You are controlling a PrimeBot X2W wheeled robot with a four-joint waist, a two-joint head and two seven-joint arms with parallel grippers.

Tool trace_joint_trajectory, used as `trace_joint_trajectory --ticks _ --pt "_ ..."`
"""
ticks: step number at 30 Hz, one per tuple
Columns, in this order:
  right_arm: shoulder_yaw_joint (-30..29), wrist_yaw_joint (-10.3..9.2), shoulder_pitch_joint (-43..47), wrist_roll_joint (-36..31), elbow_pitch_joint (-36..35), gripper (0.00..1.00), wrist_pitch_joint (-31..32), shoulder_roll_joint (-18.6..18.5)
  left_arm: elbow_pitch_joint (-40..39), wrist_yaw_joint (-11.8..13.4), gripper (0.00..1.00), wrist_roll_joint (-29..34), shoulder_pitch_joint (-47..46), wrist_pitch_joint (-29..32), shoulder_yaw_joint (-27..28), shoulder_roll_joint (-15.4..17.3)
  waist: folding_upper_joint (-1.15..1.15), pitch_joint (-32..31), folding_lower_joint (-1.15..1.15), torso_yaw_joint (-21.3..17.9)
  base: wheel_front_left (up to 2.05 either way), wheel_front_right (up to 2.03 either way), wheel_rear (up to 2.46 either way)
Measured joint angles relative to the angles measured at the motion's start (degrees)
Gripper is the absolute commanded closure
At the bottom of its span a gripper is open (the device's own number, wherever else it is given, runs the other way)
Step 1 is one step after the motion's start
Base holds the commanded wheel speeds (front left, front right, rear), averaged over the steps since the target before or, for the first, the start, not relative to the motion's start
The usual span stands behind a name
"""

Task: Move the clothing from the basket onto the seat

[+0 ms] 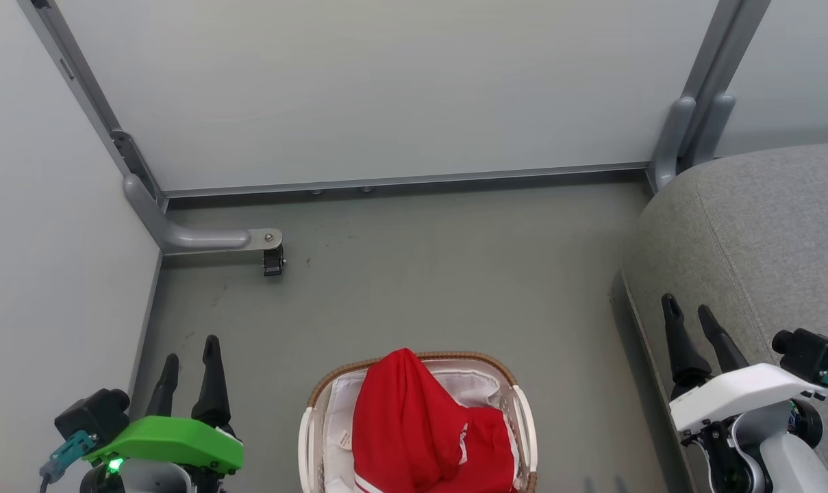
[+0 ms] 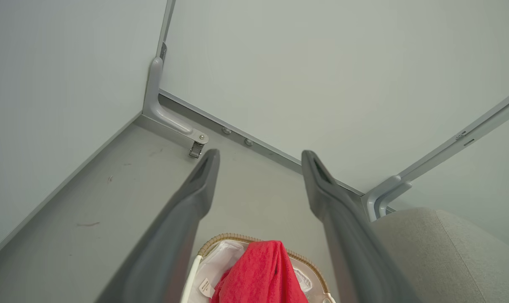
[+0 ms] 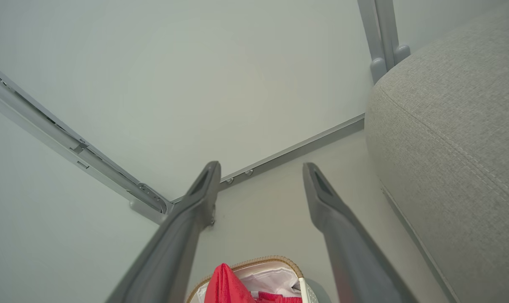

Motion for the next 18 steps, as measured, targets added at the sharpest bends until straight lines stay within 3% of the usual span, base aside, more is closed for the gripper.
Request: trace_joint_trajectory --ticks 18 --pt "1.08 0.0 -0.06 -12.62 0.75 0.0 -2.6 -0.14 0.83 0.05 0.0 10.71 -0.24 -2.77 -2.4 -0.02 0.0 -0.21 0.0 -0.15 0.0 0.0 0.0"
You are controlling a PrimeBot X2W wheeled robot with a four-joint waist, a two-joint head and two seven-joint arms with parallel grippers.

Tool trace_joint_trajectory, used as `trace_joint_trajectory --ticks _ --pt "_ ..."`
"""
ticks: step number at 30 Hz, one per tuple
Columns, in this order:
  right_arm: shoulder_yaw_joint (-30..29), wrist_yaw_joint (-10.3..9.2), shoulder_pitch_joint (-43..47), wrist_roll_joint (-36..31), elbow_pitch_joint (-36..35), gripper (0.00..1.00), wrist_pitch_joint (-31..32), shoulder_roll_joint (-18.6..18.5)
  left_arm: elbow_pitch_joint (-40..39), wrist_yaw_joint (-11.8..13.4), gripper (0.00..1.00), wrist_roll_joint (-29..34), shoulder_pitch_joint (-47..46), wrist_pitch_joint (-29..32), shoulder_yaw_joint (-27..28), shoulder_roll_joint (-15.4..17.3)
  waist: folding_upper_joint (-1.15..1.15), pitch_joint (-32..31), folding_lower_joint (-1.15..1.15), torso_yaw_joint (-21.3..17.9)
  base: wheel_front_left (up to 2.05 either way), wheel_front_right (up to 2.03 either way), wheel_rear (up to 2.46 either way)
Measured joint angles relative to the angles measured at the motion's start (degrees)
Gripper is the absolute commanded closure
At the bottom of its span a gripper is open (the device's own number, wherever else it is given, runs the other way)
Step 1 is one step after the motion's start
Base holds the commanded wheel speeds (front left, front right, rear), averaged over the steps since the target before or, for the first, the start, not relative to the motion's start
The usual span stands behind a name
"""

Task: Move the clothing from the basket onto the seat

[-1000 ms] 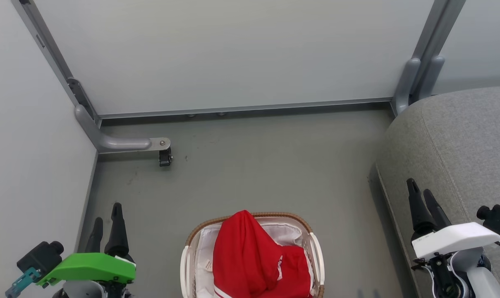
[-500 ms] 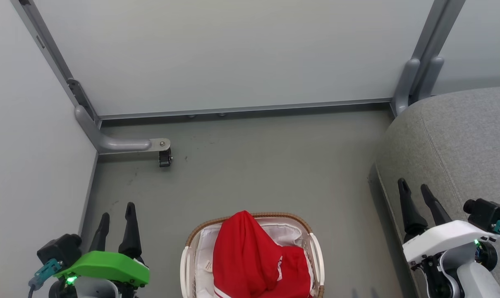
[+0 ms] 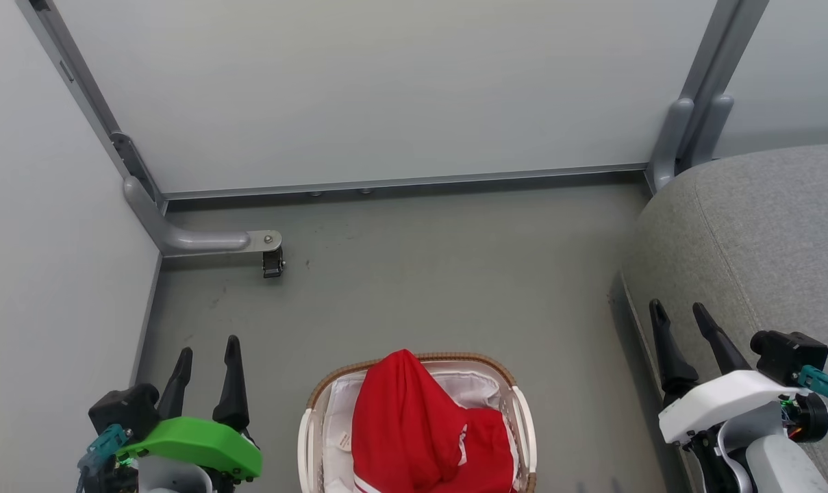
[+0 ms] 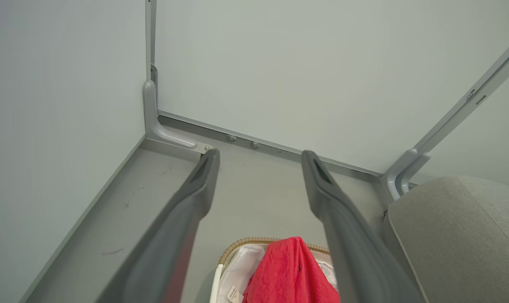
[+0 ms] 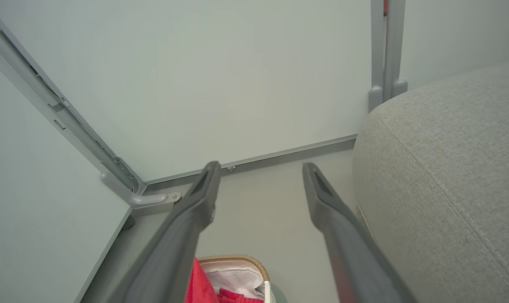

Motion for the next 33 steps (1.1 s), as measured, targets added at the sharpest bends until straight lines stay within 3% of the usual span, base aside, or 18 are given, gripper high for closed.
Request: trace_joint_trajectory --ticks 33 --pt "-3.44 0.01 0.27 -15.91 -0.36 0.0 -3.97 0.9 -1.26 1.18 0.0 11.63 0.55 -3.96 0.15 -0.4 0.0 -0.31 0.0 -0.27 0.0 0.0 0.0"
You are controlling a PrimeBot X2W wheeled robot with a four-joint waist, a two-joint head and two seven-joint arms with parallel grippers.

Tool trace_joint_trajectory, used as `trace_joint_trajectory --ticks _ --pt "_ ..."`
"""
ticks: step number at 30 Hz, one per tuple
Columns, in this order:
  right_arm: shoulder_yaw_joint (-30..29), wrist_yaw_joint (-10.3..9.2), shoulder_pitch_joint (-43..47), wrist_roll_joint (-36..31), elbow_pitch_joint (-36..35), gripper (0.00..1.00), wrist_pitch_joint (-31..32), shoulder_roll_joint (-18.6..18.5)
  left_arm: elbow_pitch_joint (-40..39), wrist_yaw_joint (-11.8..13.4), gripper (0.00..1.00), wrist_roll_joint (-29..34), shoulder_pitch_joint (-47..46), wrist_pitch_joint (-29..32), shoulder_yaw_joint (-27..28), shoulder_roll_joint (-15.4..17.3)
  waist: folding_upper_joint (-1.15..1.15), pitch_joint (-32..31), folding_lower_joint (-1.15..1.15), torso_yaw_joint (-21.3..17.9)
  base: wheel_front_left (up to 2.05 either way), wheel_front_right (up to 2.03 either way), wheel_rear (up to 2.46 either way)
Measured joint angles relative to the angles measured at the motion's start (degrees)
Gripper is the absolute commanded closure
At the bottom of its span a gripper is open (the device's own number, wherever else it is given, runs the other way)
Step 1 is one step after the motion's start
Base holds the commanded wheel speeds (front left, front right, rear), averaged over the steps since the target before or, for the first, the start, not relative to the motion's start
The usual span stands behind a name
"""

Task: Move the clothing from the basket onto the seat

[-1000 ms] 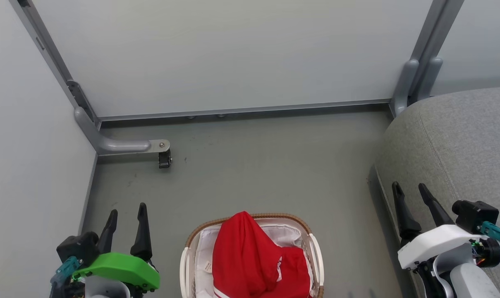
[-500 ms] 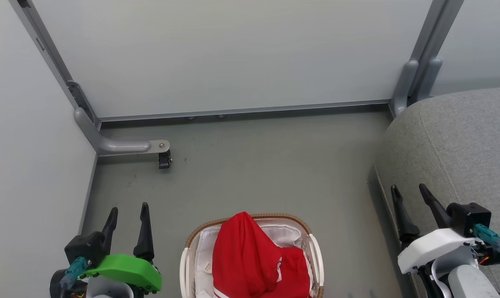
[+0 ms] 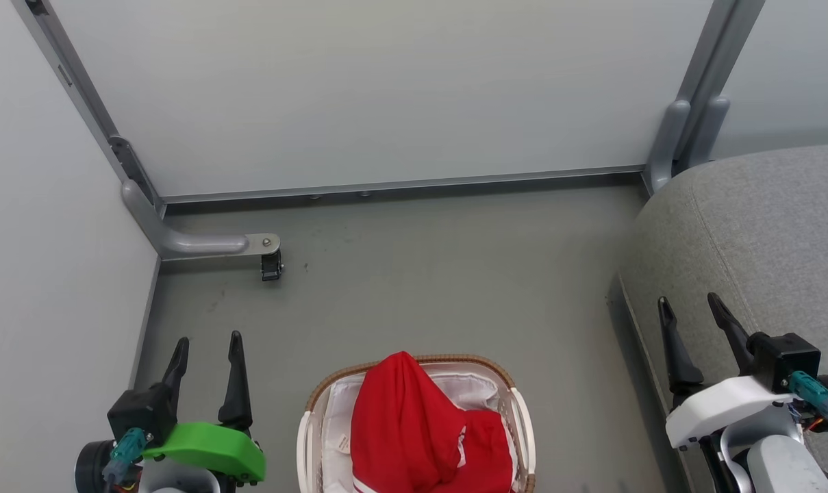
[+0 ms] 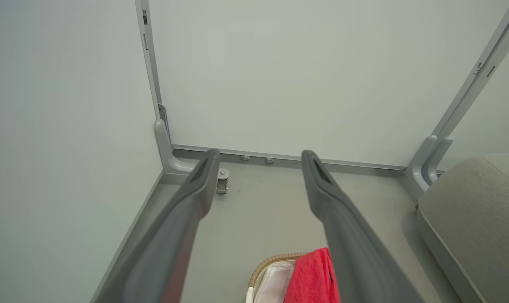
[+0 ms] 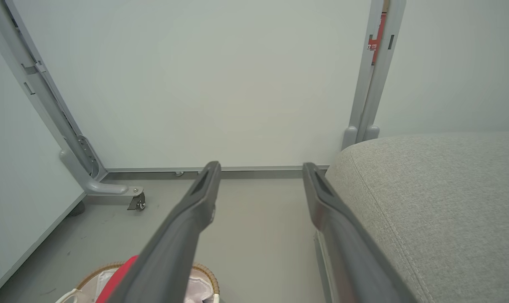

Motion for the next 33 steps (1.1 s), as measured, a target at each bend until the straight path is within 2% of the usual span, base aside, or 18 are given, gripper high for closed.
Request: trace_joint_trajectory --ticks 4,14,24,33 --pt "-0.24 0.01 0.44 -1.83 0.1 0.0 -0.49 0.12 0.27 0.02 0.0 1.14 0.25 -0.43 -0.54 0.02 0.0 -0.04 0.0 -0.05 0.0 0.0 0.0" --pt "1.9 0.01 -0.27 -5.43 0.31 0.0 -1.51 -0.13 4.66 -0.57 0.0 2.78 -0.71 -1.38 -6.26 0.0 0.0 2.68 0.0 -1.12 0.0 0.0 0.0" --pt "3.7 0.03 -5.73 -5.39 -2.52 0.0 -1.76 -0.32 12.14 -0.6 0.0 0.43 -9.66 -1.76 -11.7 -0.05 0.0 10.9 0.0 -3.56 0.0 0.0 0.0" --pt "5.6 0.03 -11.38 -4.14 -5.35 0.0 -1.76 0.89 21.56 -0.85 0.0 -0.99 -20.14 -1.76 -15.37 -0.09 0.0 20.83 0.0 -6.31 0.0 0.0 0.0"
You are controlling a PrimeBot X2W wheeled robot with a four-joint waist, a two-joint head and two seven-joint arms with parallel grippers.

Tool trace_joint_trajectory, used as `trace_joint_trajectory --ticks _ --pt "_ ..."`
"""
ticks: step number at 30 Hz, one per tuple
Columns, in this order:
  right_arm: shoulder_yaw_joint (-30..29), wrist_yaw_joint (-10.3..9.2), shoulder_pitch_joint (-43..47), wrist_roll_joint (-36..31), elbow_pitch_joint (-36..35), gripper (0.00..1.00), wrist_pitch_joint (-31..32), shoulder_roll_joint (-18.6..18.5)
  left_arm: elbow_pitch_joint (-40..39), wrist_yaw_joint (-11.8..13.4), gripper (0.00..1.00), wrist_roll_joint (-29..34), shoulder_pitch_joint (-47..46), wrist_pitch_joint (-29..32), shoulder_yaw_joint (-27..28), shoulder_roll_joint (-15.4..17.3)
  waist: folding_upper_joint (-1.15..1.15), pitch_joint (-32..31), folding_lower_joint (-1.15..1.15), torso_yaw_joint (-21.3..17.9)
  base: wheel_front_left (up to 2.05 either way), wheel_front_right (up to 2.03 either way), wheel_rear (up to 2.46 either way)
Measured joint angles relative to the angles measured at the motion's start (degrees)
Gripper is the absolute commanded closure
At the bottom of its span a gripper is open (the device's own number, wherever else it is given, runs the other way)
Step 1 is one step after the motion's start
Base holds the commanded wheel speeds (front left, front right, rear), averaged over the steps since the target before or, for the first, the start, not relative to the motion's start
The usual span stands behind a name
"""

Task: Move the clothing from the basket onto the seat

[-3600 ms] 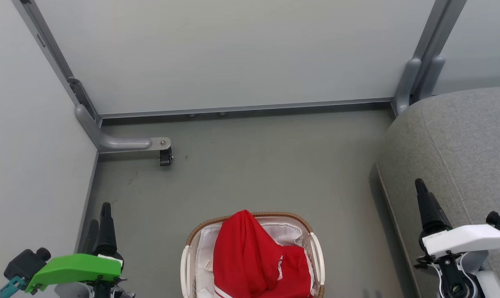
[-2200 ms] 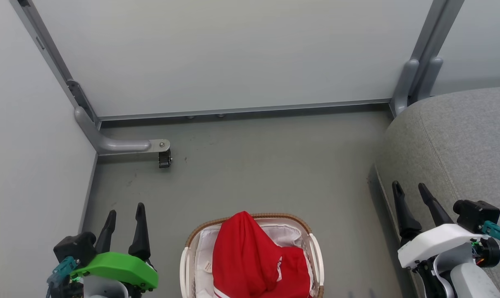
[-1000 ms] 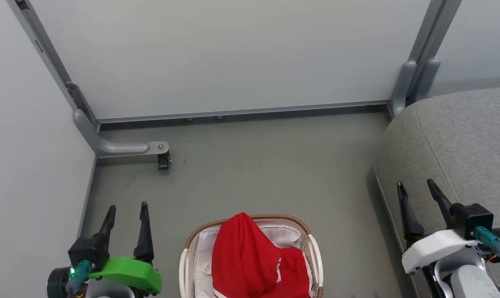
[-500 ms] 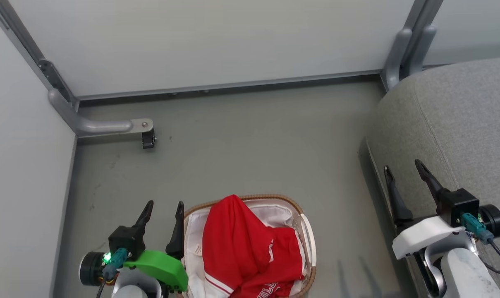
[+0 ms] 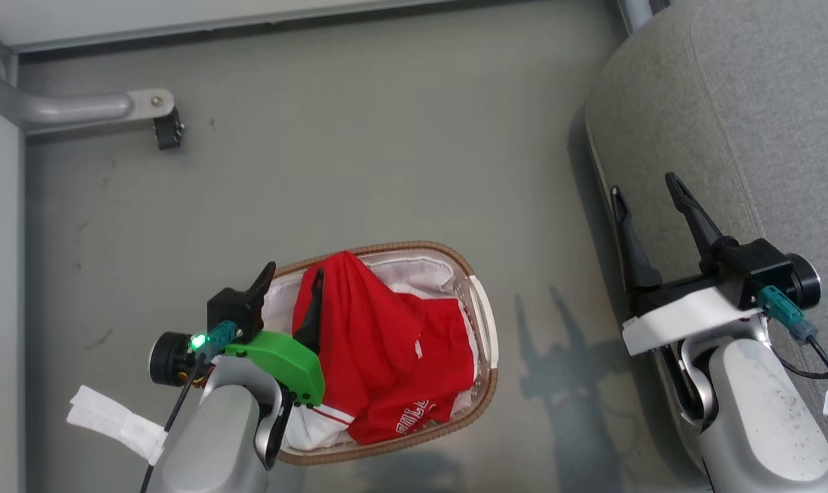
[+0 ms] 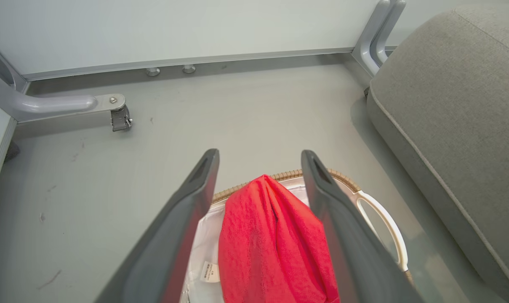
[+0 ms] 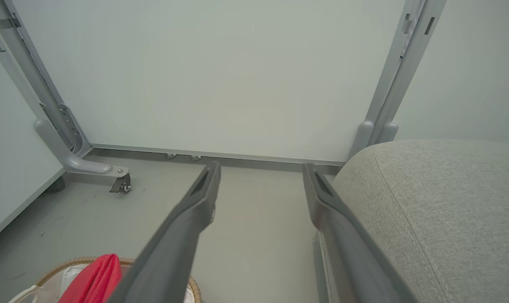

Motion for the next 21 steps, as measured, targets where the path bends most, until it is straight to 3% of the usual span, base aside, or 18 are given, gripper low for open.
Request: trace_joint_trajectory --ticks 11,21 --pt "1.56 0.0 -4.21 0.58 -2.1 0.0 0.0 1.31 13.97 0.89 0.0 0.98 -10.63 -0.01 -2.99 -0.05 0.0 12.22 0.01 -3.58 0.0 0.0 0.0" --pt "2.07 0.0 -6.08 1.8 -2.69 0.0 0.0 1.67 26.25 5.59 0.0 2.86 -18.45 -0.01 -3.65 0.38 0.0 22.18 0.01 -6.9 0.0 0.0 0.0"
